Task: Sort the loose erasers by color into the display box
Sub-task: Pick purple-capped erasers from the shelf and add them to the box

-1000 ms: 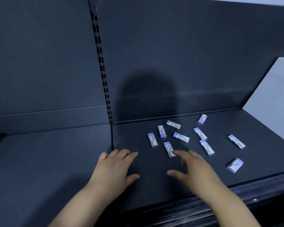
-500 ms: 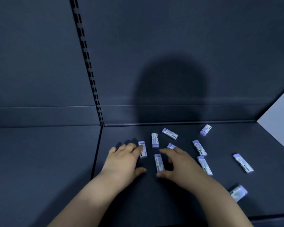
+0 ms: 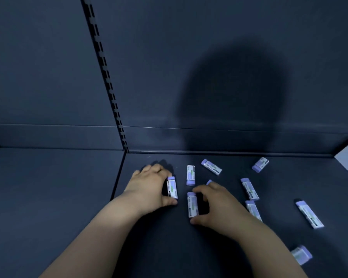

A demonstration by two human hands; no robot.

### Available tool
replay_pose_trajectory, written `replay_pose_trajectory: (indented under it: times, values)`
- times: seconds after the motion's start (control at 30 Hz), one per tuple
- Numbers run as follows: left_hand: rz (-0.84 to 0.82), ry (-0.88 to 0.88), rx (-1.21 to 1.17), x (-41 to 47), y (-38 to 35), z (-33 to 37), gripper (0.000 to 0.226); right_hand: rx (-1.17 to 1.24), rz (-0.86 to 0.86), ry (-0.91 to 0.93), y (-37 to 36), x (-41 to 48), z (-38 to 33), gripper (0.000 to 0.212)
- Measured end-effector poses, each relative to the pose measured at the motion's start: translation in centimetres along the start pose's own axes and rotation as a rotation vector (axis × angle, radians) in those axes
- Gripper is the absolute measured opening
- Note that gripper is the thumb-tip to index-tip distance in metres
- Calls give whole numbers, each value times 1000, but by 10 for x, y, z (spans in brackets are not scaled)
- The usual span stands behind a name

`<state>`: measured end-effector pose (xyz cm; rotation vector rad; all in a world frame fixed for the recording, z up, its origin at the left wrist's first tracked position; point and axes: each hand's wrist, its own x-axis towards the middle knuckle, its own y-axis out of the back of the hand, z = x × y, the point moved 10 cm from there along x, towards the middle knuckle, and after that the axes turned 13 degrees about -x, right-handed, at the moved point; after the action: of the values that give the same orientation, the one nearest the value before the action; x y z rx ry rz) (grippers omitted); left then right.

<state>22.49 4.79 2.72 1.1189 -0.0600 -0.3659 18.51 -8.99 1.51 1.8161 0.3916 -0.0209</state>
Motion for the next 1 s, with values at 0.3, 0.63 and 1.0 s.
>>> replay_pose_trajectory:
  times: [0.3, 0.63, 1.0]
  values:
    - [187, -29, -11, -55, 50, -39, 72, 29, 138, 121, 17, 13, -75, 66]
    - [283, -34, -25, -148, 130, -168, 74, 52, 199, 165, -9, 38, -237, 68]
    - [357, 53, 55, -240, 197, -327, 75, 108, 180, 161, -50, 56, -403, 63]
